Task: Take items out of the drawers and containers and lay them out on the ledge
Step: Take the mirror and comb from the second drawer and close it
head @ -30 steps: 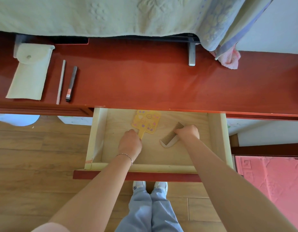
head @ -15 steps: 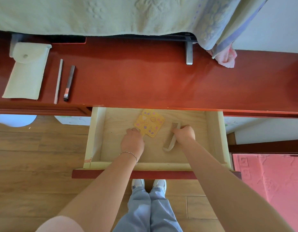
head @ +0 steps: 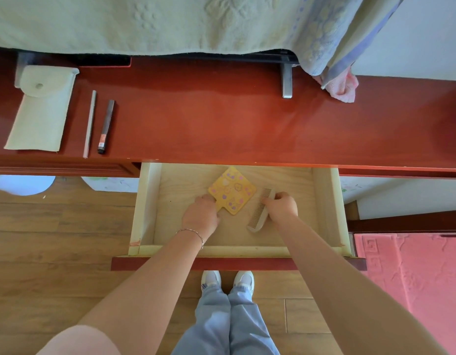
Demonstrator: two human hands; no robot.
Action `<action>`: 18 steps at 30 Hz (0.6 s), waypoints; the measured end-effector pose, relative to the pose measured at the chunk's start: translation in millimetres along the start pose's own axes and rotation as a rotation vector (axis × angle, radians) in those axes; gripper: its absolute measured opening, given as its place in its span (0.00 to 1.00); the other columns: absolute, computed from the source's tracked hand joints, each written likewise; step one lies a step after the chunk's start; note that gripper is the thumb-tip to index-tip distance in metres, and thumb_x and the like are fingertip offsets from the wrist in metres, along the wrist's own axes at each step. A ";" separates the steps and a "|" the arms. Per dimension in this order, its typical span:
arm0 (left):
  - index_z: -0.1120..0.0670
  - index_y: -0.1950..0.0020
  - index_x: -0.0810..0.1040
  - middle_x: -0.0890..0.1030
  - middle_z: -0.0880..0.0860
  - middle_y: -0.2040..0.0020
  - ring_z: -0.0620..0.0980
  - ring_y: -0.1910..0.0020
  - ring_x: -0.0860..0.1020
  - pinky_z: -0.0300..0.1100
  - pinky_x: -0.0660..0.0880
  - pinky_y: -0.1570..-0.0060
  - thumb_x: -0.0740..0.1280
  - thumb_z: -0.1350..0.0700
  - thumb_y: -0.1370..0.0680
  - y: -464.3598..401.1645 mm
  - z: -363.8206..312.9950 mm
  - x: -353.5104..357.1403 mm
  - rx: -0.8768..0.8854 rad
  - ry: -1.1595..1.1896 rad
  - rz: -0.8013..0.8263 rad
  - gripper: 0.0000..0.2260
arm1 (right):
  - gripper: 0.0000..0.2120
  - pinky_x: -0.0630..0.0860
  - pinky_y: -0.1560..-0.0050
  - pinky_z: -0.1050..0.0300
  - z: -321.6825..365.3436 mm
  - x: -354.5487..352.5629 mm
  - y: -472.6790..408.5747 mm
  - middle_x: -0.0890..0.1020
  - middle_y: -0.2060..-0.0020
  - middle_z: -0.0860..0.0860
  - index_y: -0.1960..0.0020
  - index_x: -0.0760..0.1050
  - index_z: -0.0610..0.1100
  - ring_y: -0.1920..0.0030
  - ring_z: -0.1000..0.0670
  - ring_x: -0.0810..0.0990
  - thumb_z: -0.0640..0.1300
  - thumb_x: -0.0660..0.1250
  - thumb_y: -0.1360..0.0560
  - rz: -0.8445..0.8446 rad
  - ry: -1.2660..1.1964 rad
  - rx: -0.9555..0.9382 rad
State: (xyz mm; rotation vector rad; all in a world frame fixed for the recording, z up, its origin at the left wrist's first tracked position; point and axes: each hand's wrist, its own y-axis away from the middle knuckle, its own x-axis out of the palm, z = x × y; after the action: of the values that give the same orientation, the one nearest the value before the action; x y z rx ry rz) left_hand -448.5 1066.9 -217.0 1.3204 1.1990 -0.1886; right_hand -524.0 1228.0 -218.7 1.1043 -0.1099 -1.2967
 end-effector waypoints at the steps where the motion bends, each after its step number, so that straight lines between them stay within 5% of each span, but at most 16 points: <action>1: 0.59 0.40 0.70 0.74 0.58 0.44 0.58 0.48 0.77 0.46 0.73 0.55 0.63 0.56 0.24 0.4 2.0 -1.2 0.020 0.028 0.018 0.13 | 0.04 0.75 0.56 0.53 -0.8 -1.0 0.4 0.76 0.64 0.52 0.52 0.72 0.44 0.58 0.47 0.77 0.43 0.64 0.25 0.003 0.004 -0.016; 4: 0.60 0.53 0.73 0.77 0.56 0.57 0.55 0.59 0.75 0.41 0.67 0.67 0.61 0.58 0.24 2.2 10.0 -5.4 0.079 0.067 0.054 0.06 | 0.04 0.77 0.53 0.49 -1.9 -5.5 4.7 0.79 0.62 0.49 0.54 0.76 0.43 0.60 0.47 0.77 0.44 0.65 0.25 0.026 -0.004 -0.042; 10: 0.56 0.51 0.77 0.79 0.52 0.63 0.49 0.68 0.73 0.40 0.64 0.72 0.61 0.56 0.22 17.2 19.2 -30.7 0.204 0.162 0.061 0.07 | 0.10 0.78 0.53 0.51 7.3 -23.7 27.1 0.81 0.56 0.44 0.49 0.78 0.40 0.57 0.45 0.80 0.45 0.64 0.24 0.193 -0.099 -0.120; 15: 0.51 0.55 0.76 0.80 0.49 0.66 0.46 0.69 0.74 0.39 0.69 0.67 0.61 0.55 0.23 37.4 32.0 -63.2 0.289 0.165 0.211 0.05 | 0.09 0.75 0.55 0.56 34.5 -58.1 50.5 0.82 0.53 0.47 0.46 0.78 0.44 0.55 0.50 0.79 0.41 0.60 0.21 0.572 -0.296 -0.199; 18: 0.52 0.53 0.77 0.80 0.49 0.65 0.43 0.70 0.74 0.36 0.69 0.67 0.63 0.55 0.23 49.4 38.1 -83.3 0.314 0.214 0.280 0.04 | 0.10 0.67 0.61 0.56 61.5 -68.7 53.5 0.78 0.62 0.48 0.47 0.79 0.41 0.64 0.51 0.72 0.42 0.60 0.21 0.601 -0.226 -0.307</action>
State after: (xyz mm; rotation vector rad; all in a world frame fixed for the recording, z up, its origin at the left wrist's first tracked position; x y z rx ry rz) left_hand -429.3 1010.7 -131.5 1.8040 1.1779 -0.0336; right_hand -547.8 1239.9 -115.5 0.5903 -0.3698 -0.8508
